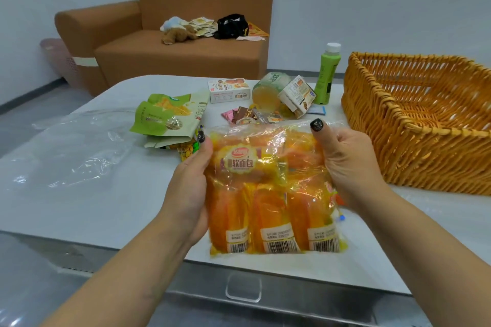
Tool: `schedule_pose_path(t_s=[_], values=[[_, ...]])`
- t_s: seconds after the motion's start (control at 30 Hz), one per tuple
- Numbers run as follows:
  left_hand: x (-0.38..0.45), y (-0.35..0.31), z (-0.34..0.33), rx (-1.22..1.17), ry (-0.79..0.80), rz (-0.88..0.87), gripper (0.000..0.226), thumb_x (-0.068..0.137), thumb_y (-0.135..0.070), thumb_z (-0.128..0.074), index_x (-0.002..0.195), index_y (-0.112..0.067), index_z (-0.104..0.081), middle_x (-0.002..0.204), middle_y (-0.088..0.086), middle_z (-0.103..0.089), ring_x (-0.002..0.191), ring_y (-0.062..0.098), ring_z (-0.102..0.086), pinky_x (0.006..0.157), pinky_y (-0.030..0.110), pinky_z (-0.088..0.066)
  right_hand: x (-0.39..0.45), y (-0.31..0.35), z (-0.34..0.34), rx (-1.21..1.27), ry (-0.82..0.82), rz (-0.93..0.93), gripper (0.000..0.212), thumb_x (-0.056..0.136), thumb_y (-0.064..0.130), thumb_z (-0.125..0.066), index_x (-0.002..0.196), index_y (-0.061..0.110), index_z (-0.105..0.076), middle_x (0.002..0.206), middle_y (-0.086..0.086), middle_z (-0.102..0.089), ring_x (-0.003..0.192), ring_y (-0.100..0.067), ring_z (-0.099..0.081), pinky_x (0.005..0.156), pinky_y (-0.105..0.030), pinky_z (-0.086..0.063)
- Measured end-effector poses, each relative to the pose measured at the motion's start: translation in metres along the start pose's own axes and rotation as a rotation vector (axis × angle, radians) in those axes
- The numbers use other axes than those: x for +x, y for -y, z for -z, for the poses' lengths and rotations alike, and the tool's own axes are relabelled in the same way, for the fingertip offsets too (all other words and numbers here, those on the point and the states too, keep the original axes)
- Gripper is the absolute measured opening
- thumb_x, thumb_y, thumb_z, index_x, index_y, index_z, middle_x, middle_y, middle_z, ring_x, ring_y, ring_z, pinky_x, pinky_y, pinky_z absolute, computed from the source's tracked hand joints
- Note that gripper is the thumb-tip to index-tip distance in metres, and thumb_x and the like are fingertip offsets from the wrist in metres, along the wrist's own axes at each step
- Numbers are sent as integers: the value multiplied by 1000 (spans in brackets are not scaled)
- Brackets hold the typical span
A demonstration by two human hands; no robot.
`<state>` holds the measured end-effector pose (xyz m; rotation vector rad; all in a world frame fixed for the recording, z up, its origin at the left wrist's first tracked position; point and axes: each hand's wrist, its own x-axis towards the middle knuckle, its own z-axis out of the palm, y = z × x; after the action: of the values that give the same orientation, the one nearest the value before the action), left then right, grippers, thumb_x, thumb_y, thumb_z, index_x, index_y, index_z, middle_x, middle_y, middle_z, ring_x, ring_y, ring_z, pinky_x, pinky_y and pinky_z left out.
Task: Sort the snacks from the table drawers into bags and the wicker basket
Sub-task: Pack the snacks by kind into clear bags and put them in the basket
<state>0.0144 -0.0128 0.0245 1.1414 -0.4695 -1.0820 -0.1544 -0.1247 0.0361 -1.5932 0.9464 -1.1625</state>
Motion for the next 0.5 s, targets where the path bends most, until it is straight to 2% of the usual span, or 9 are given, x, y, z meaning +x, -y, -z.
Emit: schedule_pose_path(t_s=[0.07, 0.1, 0.2, 0.27, 0.3, 0.33, 0.4, 0.43, 0.5], values=[[0, -1, -2, -5, 10, -9, 44, 98, -45, -43, 119, -15, -67, 107, 12, -74, 99, 30, -71, 89, 52, -55, 1, -4, -1, 92, 11, -28, 95, 45, 82, -71, 72, -8, -55, 82, -39, -60, 80, -56, -61, 67, -68, -50], [0, -3, -3, -5, 13, -21, 43, 98, -43, -43, 119, -15, -67, 106, 12, -74, 99, 30, -71, 88, 51, -55, 1, -6, -1, 134, 22, -33, 86, 44, 80, -73, 68, -1, -58, 81, -36, -62, 82, -55, -62, 67, -67, -51], [3, -5, -4, 47, -4, -87, 36, 100, -37, -44, 111, -13, -69, 101, 12, -75, 92, 27, -73, 80, 46, -58, -1, -3, 3, 125, 42, -3, 60, 54, 65, -69, 63, 6, -62, 59, -10, -60, 56, -21, -61, 53, -38, -53], [4, -2, -7, 149, -52, -152, 34, 101, -34, -44, 105, -13, -70, 94, 9, -76, 88, 26, -73, 77, 44, -59, 3, -2, 13, -42, 122, -62, 68, 57, 58, -64, 78, -7, -62, 62, -9, -60, 51, -15, -55, 47, -31, -48], [4, 0, -9, 219, -80, -195, 33, 102, -34, -44, 99, -16, -72, 90, 8, -76, 88, 27, -73, 77, 45, -59, 7, -2, 21, -132, 203, -138, 68, 57, 56, -65, 91, -4, -65, 68, -7, -65, 54, -15, -59, 51, -30, -50], [4, 3, -9, 300, -106, -249, 34, 101, -35, -44, 91, -18, -72, 86, 7, -76, 89, 29, -72, 77, 46, -59, 9, 1, 29, -212, 299, -212, 68, 58, 54, -67, 106, 6, -65, 78, -3, -71, 63, -13, -65, 59, -28, -54], [1, 5, -10, 461, -130, -386, 42, 99, -40, -44, 81, -15, -72, 83, 12, -73, 87, 34, -69, 77, 51, -58, 12, 8, 44, -478, 466, -281, 82, 64, 48, -76, 137, 24, -46, 119, 1, -65, 102, -10, -64, 82, -25, -52], [0, 5, -10, 525, -129, -458, 47, 98, -44, -42, 81, -10, -70, 83, 16, -71, 85, 36, -67, 75, 55, -57, 12, 12, 49, -646, 486, -256, 89, 71, 40, -79, 146, 27, -32, 140, 1, -49, 122, -13, -52, 95, -27, -45], [-2, 6, -11, 625, -100, -602, 58, 96, -51, -39, 82, -1, -66, 78, 20, -67, 79, 38, -63, 68, 57, -53, 6, 21, 52, -854, 398, -48, 88, 81, 23, -73, 151, 25, -19, 156, 2, -25, 140, -13, -27, 108, -25, -25]])
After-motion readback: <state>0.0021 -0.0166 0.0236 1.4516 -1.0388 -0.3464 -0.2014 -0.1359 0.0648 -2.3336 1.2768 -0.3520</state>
